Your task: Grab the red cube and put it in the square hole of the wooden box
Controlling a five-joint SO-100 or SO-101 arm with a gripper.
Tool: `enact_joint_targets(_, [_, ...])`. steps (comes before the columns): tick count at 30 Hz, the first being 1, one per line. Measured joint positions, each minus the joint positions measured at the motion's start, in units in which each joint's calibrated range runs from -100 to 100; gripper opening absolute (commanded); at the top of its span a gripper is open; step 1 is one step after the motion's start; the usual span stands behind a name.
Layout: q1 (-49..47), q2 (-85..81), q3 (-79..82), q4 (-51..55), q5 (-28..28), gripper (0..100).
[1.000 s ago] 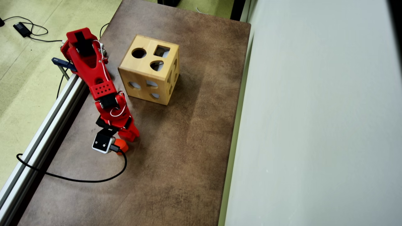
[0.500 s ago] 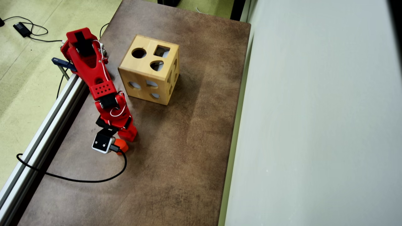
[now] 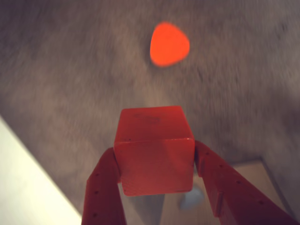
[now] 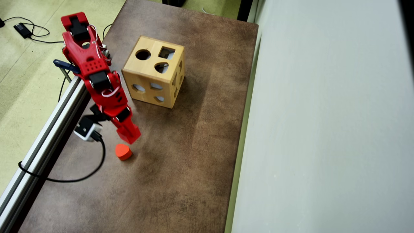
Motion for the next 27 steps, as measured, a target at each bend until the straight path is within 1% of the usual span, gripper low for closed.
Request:
enact_joint_targets(5, [-5.61,-2.97,-12.01,12.59,-1.47,1])
enact_joint_targets(9, [-11.5,-3.05,-23.02,19.77,-1.95,1])
enact_joint_targets(14, [-20.05,-4.75,-27.45,20.66,-2.39,1])
enact_joint_targets(22, [-29.25,-5.51,-27.45,20.74,-9.67,1])
enact_joint_targets(27, [-36.0,-11.78,-23.02,20.74,-11.72,1])
